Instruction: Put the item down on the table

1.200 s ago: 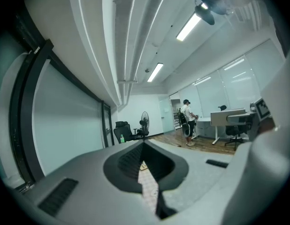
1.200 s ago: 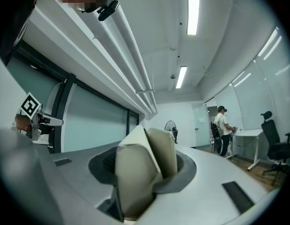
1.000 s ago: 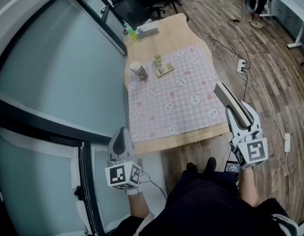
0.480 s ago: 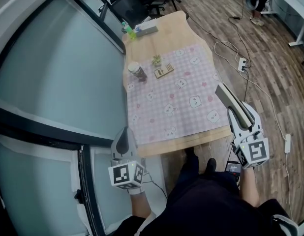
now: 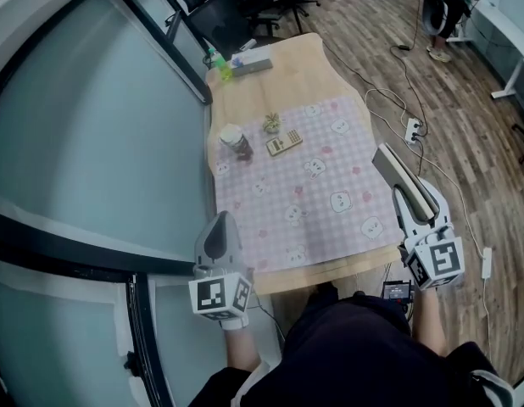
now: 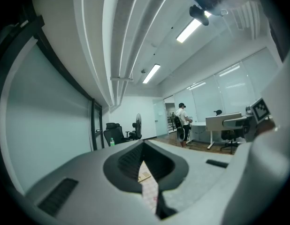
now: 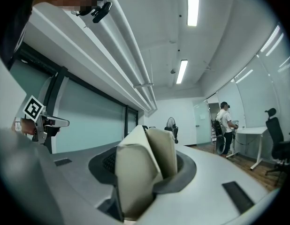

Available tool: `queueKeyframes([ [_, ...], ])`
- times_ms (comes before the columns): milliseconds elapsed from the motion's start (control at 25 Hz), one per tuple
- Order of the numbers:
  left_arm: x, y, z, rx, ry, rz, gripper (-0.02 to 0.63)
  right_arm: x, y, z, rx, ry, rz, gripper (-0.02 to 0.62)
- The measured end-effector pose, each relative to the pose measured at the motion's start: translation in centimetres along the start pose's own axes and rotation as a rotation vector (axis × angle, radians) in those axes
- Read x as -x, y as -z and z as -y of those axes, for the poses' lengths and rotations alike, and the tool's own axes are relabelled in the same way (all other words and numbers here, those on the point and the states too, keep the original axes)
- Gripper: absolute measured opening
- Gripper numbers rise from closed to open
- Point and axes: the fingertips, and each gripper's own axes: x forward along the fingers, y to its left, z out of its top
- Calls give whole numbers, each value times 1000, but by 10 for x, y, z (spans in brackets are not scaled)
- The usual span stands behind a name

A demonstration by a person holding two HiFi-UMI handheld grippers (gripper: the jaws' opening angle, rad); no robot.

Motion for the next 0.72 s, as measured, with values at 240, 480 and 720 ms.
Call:
queueKeyframes([
  [240,-33,5,-28,21,30,-6,0,-38,-1,-16,37,-4,-29,169],
  [480,-55,22,-49,77,79,-22,0,-64,2,-29,80,24,-81,168],
  [720,-80,26,-73,98,145,-6,0,-81,1,-36,134,73,-95,169],
])
